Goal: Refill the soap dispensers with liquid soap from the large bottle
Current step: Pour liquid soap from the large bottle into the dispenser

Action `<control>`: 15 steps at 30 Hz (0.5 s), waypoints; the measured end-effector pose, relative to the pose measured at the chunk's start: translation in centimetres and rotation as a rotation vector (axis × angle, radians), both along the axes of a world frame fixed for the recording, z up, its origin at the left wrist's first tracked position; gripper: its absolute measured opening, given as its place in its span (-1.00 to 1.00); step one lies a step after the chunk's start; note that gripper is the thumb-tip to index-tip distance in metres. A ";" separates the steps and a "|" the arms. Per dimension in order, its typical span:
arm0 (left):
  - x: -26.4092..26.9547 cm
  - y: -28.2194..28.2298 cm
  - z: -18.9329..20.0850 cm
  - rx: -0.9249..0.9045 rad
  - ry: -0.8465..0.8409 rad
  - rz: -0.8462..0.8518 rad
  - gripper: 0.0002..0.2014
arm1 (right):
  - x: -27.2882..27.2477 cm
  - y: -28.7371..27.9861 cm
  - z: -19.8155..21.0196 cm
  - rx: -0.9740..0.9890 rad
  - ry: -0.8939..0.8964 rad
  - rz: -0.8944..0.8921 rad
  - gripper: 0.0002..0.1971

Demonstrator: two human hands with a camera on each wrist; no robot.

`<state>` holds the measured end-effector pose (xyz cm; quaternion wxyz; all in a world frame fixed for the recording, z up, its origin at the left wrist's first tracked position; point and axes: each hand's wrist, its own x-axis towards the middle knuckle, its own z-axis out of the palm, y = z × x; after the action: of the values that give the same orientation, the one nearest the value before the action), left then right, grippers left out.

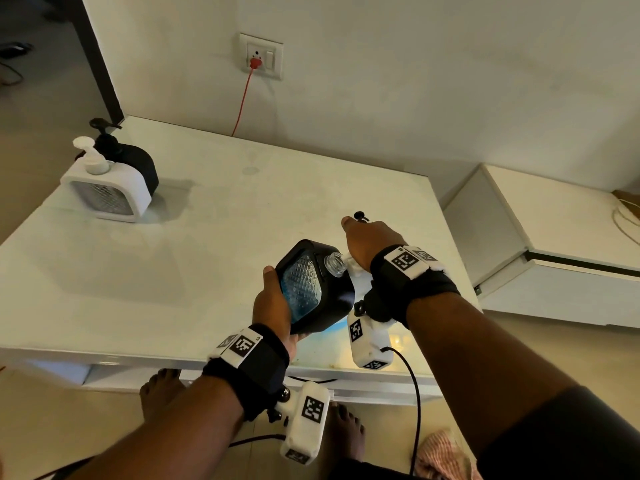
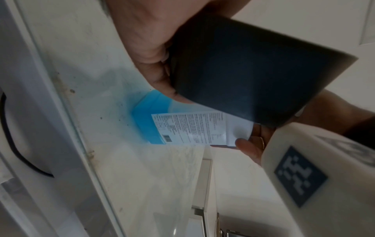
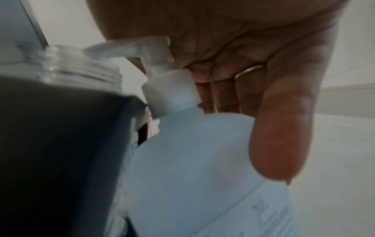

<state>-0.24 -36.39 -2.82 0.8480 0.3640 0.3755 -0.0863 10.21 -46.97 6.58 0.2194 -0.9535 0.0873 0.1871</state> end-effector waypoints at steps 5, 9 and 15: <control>-0.1 0.2 0.1 -0.003 0.001 0.001 -0.54 | -0.7 0.0 1.8 0.065 0.057 -0.002 -0.19; -0.1 0.2 0.1 -0.013 -0.003 0.014 -0.52 | -1.3 0.0 3.2 0.101 0.103 0.068 -0.15; -0.1 0.1 0.1 -0.013 -0.001 0.014 -0.54 | -1.1 0.2 2.3 0.085 0.093 0.027 -0.23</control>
<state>-0.38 -36.33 -2.74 0.8512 0.3558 0.3769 -0.0827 9.06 -46.82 8.88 0.2528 -0.9347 0.0765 0.2378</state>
